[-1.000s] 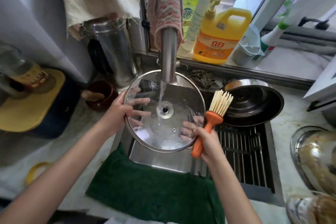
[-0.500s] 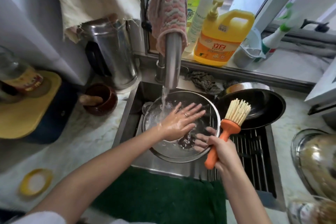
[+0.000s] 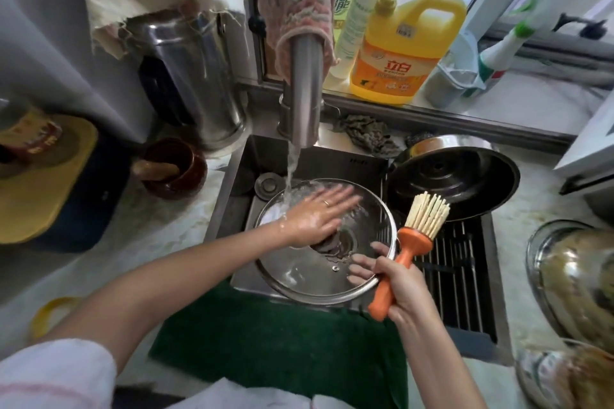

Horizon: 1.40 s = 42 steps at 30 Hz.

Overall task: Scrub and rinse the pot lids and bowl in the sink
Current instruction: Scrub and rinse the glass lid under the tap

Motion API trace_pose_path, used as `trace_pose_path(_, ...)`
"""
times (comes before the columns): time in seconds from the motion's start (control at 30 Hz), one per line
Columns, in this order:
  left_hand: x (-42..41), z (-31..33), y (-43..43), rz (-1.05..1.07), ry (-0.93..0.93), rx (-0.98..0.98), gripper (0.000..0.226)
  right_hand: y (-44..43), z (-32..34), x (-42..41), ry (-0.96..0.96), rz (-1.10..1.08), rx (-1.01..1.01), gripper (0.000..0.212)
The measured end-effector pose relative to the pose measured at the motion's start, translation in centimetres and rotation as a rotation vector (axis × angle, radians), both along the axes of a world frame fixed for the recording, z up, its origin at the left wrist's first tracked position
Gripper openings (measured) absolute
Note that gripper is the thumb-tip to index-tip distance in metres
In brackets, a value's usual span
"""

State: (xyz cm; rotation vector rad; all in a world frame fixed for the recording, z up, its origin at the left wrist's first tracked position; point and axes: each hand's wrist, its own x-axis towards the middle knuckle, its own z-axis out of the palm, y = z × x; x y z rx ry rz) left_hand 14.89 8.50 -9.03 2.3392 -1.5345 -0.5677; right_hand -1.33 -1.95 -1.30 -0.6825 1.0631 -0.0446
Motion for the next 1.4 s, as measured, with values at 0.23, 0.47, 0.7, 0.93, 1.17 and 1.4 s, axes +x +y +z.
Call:
trace_pose_path(0.23, -5.3, 0.0, 1.5, 0.339, 0.212, 0.256, 0.059, -0.3, 0.3, -0.7, -0.008, -0.033, -0.025, 0.035)
trace_pose_path(0.47, -0.8, -0.7, -0.3, 0.15, 0.034, -0.03, 0.053, -0.2, 1.0, 0.1, -0.026, 0.05, -0.097, 0.035)
trace_pose_path(0.7, -3.5, 2.6, 5.6, 0.241, 0.199, 0.385, 0.07, -1.3, 1.0, 0.7, -0.022, 0.006, -0.062, 0.039)
trace_pose_path(0.93, -6.6, 5.2, 7.8, -0.051, -0.06, -0.068, 0.056, -1.2, 0.2, 2.7, 0.023, 0.028, -0.043, 0.028)
trace_pose_path(1.17, -3.2, 6.1, 7.3, -0.017, -0.024, -0.332, 0.019, -2.7, 0.6, 2.7, -0.009, 0.292, -0.138, 0.014)
trace_pose_path(1.4, 1.5, 8.9, 6.1, 0.216, 0.616, -0.271, 0.02, -5.5, 0.6, 3.5, -0.188, 0.724, -0.885, 0.021)
